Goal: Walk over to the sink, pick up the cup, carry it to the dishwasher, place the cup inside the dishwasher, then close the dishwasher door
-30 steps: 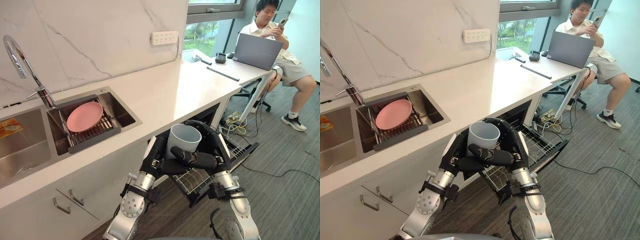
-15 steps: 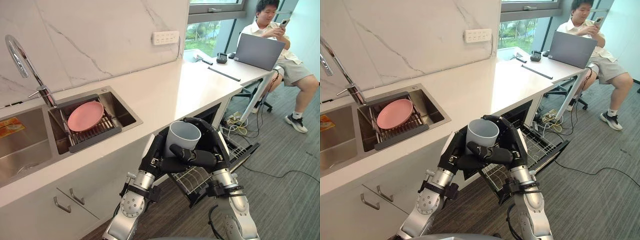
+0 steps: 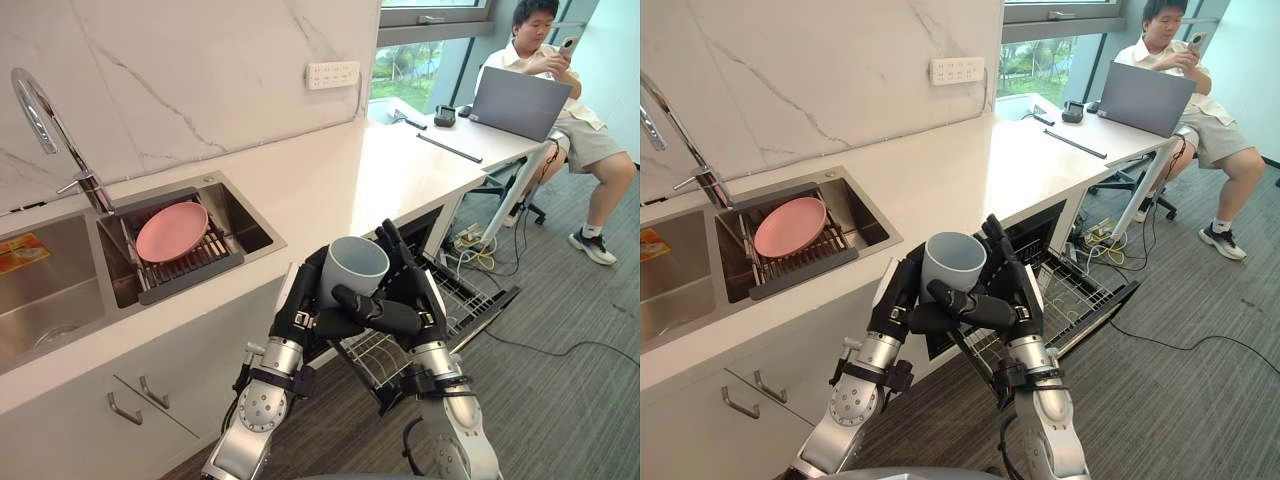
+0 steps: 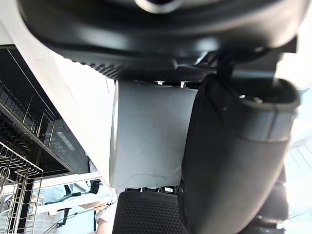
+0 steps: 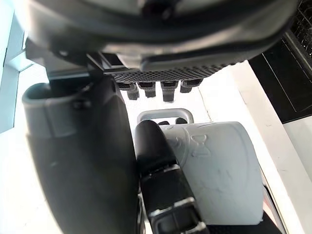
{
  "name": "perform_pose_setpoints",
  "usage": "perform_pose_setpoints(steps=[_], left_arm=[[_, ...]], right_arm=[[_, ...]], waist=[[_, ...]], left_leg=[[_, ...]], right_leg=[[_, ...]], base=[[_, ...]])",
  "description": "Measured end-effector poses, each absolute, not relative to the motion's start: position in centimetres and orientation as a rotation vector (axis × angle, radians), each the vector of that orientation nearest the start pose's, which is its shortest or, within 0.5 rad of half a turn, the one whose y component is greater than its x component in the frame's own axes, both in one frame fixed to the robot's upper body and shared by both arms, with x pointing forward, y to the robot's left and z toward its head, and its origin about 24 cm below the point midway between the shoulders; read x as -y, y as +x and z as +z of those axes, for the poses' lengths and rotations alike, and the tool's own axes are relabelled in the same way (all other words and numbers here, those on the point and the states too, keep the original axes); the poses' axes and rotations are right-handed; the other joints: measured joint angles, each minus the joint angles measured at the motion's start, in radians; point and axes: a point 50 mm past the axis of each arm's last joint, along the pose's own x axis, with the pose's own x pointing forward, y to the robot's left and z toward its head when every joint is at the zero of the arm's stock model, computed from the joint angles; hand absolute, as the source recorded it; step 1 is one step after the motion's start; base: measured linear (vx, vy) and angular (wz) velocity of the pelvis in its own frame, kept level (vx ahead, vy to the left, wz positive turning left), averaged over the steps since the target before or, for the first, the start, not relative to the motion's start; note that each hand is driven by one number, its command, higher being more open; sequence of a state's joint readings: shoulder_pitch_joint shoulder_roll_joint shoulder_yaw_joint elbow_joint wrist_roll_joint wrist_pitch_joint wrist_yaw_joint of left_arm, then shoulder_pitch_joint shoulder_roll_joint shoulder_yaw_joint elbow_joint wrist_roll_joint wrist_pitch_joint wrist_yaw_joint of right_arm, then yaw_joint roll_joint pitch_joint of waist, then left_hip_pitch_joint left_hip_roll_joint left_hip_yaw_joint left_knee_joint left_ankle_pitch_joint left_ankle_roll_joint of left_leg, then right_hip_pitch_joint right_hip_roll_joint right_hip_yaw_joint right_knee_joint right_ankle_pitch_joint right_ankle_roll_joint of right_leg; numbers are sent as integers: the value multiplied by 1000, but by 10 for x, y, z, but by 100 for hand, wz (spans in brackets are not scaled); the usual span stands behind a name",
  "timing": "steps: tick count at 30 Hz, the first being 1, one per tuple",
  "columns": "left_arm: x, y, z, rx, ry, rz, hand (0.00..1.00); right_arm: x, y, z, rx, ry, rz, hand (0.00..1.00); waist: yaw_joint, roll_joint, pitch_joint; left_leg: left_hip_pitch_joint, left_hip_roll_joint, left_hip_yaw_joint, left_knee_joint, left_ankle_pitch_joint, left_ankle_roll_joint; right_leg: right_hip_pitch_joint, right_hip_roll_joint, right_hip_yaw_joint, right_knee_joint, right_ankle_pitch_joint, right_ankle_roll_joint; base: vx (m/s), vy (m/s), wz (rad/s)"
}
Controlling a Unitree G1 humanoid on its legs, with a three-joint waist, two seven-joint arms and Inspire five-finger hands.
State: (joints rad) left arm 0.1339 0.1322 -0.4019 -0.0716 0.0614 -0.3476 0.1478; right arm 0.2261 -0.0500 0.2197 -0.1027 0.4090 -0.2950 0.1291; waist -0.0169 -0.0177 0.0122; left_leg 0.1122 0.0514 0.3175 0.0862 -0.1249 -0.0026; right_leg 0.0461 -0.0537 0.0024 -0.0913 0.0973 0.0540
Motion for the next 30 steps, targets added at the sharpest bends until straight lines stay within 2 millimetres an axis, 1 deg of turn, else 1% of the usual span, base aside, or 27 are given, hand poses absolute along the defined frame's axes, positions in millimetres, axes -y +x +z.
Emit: perform_pose_setpoints(steps=[6,19,20,25,30], left_arm=[[-86,207,53,274,67,-252,0],[-84,207,52,260,61,-263,0],[-84,206,52,259,61,-264,0],[-80,205,49,236,34,-275,0],[-77,203,48,228,38,-285,0]], right_arm=[[115,203,43,152,407,204,100],[111,205,43,133,403,215,100],[111,205,44,133,402,217,0],[108,205,46,133,410,244,0],[114,205,45,117,383,217,0]], waist=[[0,0,0],[-1,0,0],[-1,0,0],[-1,0,-1],[0,-1,-2]], left_leg=[[0,0,0,0,0,0],[0,0,0,0,0,0],[0,0,0,0,0,0],[0,0,0,0,0,0],[-1,0,0,0,0,0]], right_leg=[[0,0,0,0,0,0],[0,0,1,0,0,-1],[0,0,1,0,0,-1],[0,0,1,0,0,0],[0,0,1,0,1,0]], base=[[0,0,0],[0,0,0],[0,0,0],[0,0,0],[0,0,0]])
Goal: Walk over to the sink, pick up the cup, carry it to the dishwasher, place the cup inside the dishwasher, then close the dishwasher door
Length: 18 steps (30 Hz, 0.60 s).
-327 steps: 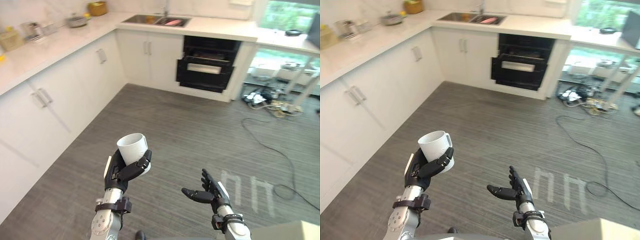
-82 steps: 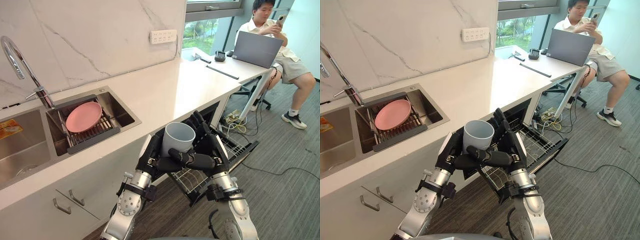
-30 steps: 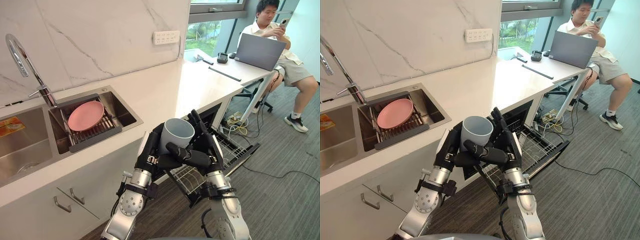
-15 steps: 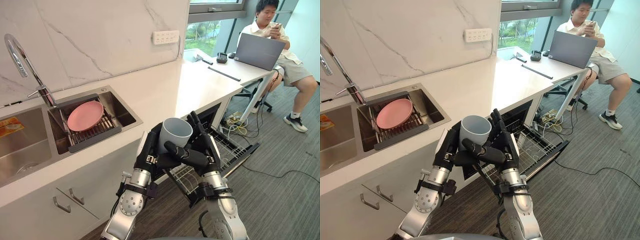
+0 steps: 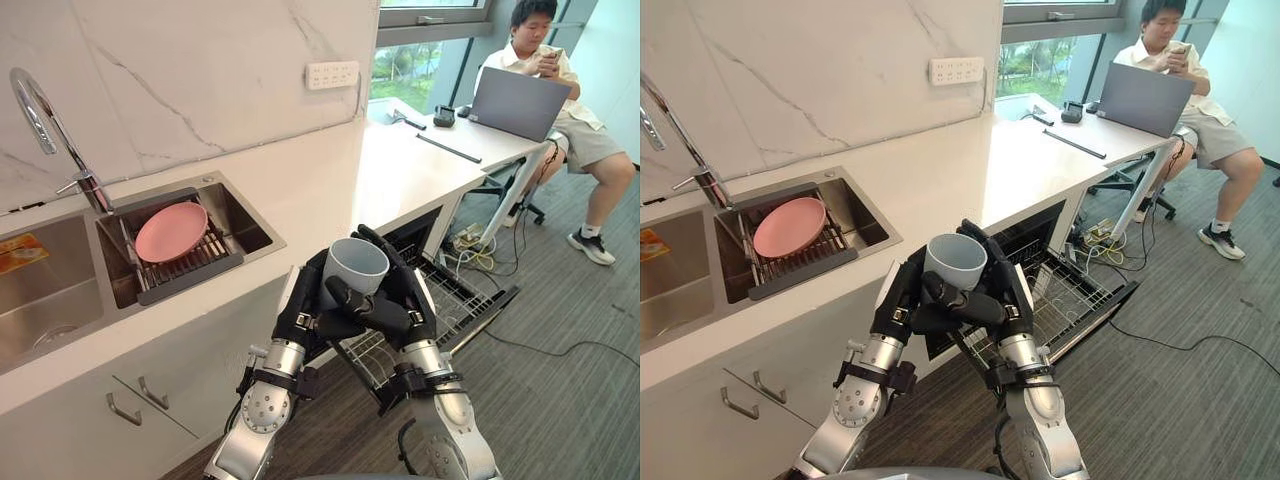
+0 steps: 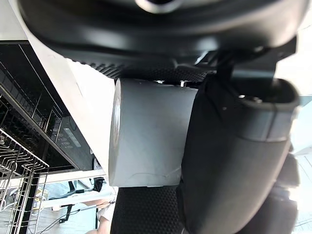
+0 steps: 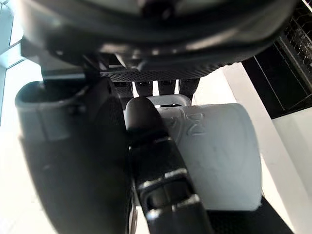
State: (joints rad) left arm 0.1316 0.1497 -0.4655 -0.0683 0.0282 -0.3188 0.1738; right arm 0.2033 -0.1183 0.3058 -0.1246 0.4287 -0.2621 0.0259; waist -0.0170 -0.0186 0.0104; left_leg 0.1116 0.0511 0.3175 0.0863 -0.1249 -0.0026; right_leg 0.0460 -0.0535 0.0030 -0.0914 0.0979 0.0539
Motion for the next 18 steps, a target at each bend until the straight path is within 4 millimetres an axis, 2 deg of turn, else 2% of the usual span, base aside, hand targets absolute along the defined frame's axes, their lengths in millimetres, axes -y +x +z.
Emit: perform_pose_setpoints(steps=[10,11,18], left_arm=[[-76,202,45,217,41,-284,0],[-76,202,45,217,41,-283,100],[-77,201,45,223,37,-253,100]], right_arm=[[117,205,44,113,368,214,0],[117,205,44,113,367,214,0],[120,206,44,117,370,195,0]], waist=[[0,0,-3],[0,0,-4],[1,0,-8]], left_leg=[[1,-1,-1,0,0,0],[1,-1,-1,0,0,0],[3,-1,-2,0,1,1]], right_leg=[[1,0,0,0,1,1],[1,0,0,0,2,1],[4,0,-1,0,2,1]], base=[[0,0,0],[0,0,0],[0,0,0]])
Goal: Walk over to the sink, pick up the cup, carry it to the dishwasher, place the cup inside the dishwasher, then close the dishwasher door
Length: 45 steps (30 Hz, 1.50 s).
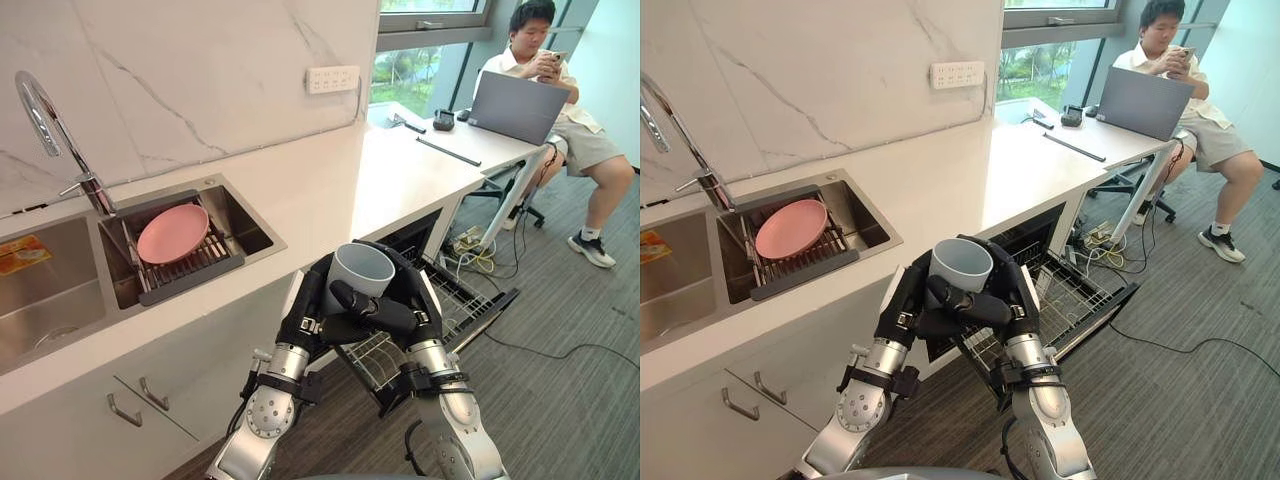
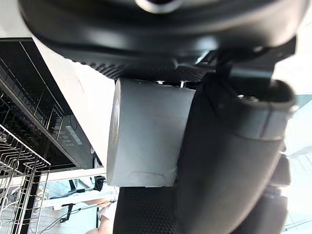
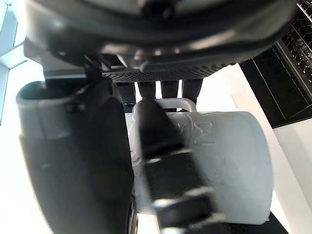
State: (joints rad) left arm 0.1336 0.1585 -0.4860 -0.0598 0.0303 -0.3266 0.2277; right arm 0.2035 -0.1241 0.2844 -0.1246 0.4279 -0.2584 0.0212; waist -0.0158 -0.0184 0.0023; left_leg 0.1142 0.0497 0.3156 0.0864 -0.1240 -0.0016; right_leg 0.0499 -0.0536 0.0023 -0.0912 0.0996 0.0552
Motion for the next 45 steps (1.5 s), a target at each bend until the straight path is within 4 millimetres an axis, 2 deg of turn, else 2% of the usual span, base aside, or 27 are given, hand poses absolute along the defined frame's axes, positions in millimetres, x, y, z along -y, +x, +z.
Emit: perform_pose_setpoints(steps=[5,10,13,19,29,32,36,37,40,45], left_arm=[[-83,197,45,235,19,-216,100],[-121,205,49,256,13,-32,100],[-134,206,52,272,1,26,100],[-139,203,59,301,-72,21,100],[-134,198,54,274,-166,-189,100],[-131,192,42,193,-172,-251,100],[-130,181,11,19,-180,-278,100],[-133,176,-2,-53,-175,-271,100],[-138,164,-20,-158,-169,-251,100],[-145,153,-38,-251,-151,-228,100]], right_arm=[[128,209,46,136,397,117,0],[159,208,45,156,383,-34,0],[169,205,42,151,371,-75,0],[170,203,41,151,370,-67,0],[180,201,42,161,320,-90,0],[187,199,41,158,268,-113,0],[196,191,36,122,199,-126,0],[201,189,34,110,177,-137,0],[211,185,30,86,147,-162,0],[220,182,16,5,69,-150,0]], waist=[[3,0,0],[3,0,1],[3,-1,3],[3,-2,15],[3,2,34],[3,1,46],[2,1,46],[2,1,47],[2,0,47],[4,0,48]], left_leg=[[0,0,-1,0,0,0],[1,1,-2,0,0,0],[1,1,-2,-1,0,0],[0,1,-4,-1,-1,-1],[-1,2,-4,-2,-1,-1],[-1,3,-4,-2,-1,-2],[-3,3,-2,-6,-2,-2],[-6,3,-2,-6,-2,-2],[-11,3,-2,-6,-2,-2],[-16,4,-4,-8,-1,-3]], right_leg=[[1,0,-1,0,0,0],[2,0,-2,0,0,0],[2,0,-3,0,-1,0],[2,-1,-5,0,-2,-1],[1,0,-6,0,-4,-1],[0,1,-6,0,-5,-1],[-5,1,-5,0,-6,-1],[-8,1,-5,0,-6,-1],[-13,1,-5,0,-6,-1],[-18,0,-9,0,-9,-2]], base=[[0,0,0],[0,0,0],[0,0,0],[0,0,0],[0,0,0],[0,0,0],[0,0,0],[0,0,0],[0,0,0],[0,0,0]])
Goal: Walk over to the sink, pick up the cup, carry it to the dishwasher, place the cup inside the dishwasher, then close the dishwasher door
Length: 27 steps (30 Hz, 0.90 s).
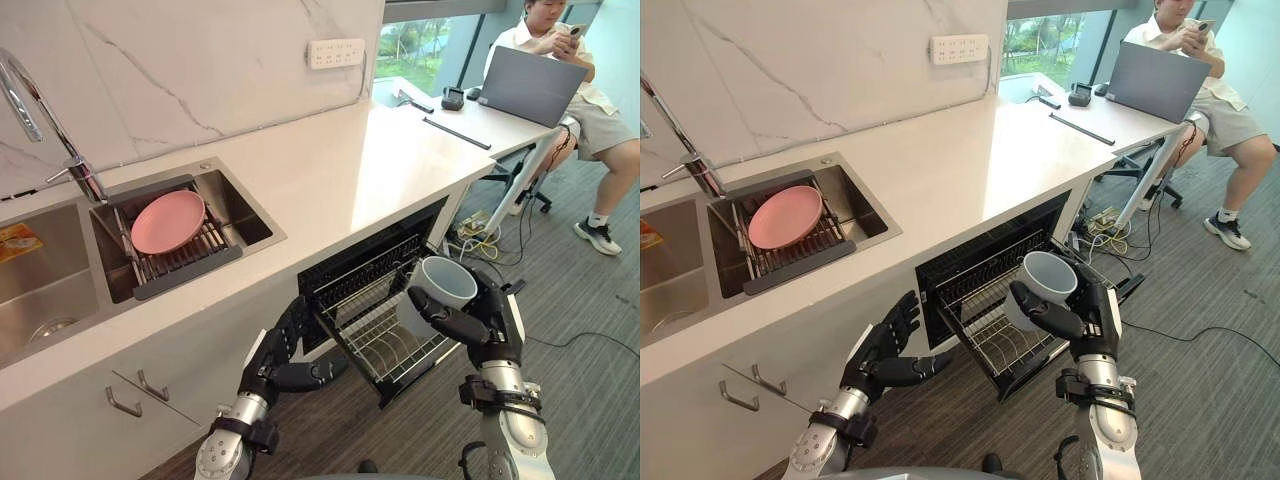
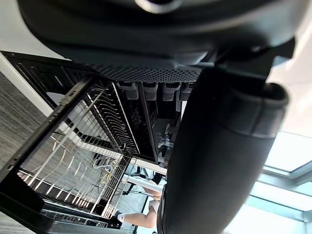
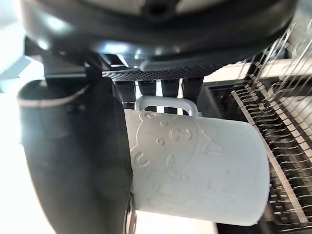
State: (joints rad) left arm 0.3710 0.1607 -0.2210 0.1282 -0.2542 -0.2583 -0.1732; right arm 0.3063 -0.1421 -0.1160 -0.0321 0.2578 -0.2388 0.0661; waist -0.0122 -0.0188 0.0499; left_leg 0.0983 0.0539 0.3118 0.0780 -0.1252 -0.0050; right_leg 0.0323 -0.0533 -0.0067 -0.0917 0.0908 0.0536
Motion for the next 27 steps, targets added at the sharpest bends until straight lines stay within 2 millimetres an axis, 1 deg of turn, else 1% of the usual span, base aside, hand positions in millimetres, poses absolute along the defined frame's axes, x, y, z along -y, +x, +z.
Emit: perform_pose_setpoints(steps=[1,2,5,7,9,11,14,16,17,19,20,21,22,24,25,26,27], left_arm=[[-146,152,-42,-269,-146,-222,100],[-150,148,-52,-320,-136,-201,100],[-158,137,-70,-419,-110,-167,100],[-167,124,-88,-524,-79,-116,100],[-174,115,-98,-584,-56,-92,100],[-178,109,-104,-624,-25,-81,100],[-189,105,-109,-657,8,-46,100],[-201,112,-109,-653,37,-13,100],[-205,115,-108,-643,42,-3,100],[-216,133,-103,-606,74,34,100],[-218,138,-102,-593,79,43,100],[-222,146,-99,-570,84,66,100],[-224,149,-97,-560,84,78,100],[-229,157,-93,-531,81,112,100],[-229,158,-92,-524,81,117,100],[-230,161,-91,-511,81,123,100],[-230,163,-90,-504,75,125,100]], right_arm=[[221,183,13,-11,56,-144,0],[223,184,3,-61,33,-133,0],[227,186,-13,-153,13,-130,0],[231,188,-28,-239,-16,-123,0],[235,188,-36,-292,-52,-117,0],[239,187,-40,-324,-78,-111,0],[240,203,-37,-322,-123,-79,0],[238,223,-31,-293,-150,-72,0],[238,229,-28,-280,-153,-76,0],[242,256,-11,-224,-186,-94,0],[244,264,-5,-211,-200,-96,0],[247,277,5,-186,-221,-102,0],[249,282,9,-173,-228,-109,0],[254,303,32,-112,-257,-119,0],[255,307,38,-95,-265,-120,0],[259,316,52,-62,-284,-126,0],[262,320,59,-48,-295,-131,0]], waist=[[0,0,-1],[-1,0,-1],[0,1,-1],[2,1,0],[13,2,0],[24,2,2],[25,-2,42],[35,-14,79],[41,-16,92],[68,-26,158],[71,-28,178],[80,-29,211],[85,-30,223],[104,-29,264],[107,-30,274],[110,-30,297],[111,-29,310]], left_leg=[[0,0,-1,-1,0,0],[0,2,-1,-2,1,-1],[1,4,-8,-8,5,-5],[1,7,-14,-13,7,-9],[2,7,-17,-18,9,-10],[2,5,-20,-20,10,-8],[-6,-6,-26,-21,18,0],[-59,-13,-30,-1,24,7],[-77,-13,-29,8,24,8],[-158,-9,-42,66,21,13],[-174,-7,-47,80,20,14],[-202,-2,-54,102,17,13],[-215,1,-56,114,15,14],[-276,19,-62,179,-7,14],[-289,23,-63,193,-12,14],[-318,32,-67,226,-25,15],[-333,34,-70,242,-31,18]], right_leg=[[0,0,-1,0,-2,-1],[0,-2,-3,0,-2,-1],[0,-2,-23,0,-4,-3],[0,1,-41,0,-3,-3],[1,2,-54,0,-1,-2],[2,1,-61,1,-1,-1],[-4,-6,-65,1,6,5],[-45,-25,-80,1,7,12],[-59,-30,-95,1,8,8],[-108,-38,-133,4,38,9],[-115,-37,-137,6,45,13],[-126,-37,-142,6,61,0],[-133,-36,-143,7,67,-1],[-164,-26,-146,10,79,-8],[-172,-25,-146,15,79,-8],[-191,-19,-147,26,79,-8],[-199,-17,-147,31,79,-8]], base=[[0,0,3],[0,0,0],[2,-13,7],[8,-44,7],[2,-36,5],[-13,-25,6],[-72,-15,7],[-156,3,7],[-136,-1,5],[-118,-32,14],[-122,-42,22],[-69,-22,14],[-85,-25,10],[-76,-21,3],[-83,-9,1],[-94,-1,3],[-95,3,4]])
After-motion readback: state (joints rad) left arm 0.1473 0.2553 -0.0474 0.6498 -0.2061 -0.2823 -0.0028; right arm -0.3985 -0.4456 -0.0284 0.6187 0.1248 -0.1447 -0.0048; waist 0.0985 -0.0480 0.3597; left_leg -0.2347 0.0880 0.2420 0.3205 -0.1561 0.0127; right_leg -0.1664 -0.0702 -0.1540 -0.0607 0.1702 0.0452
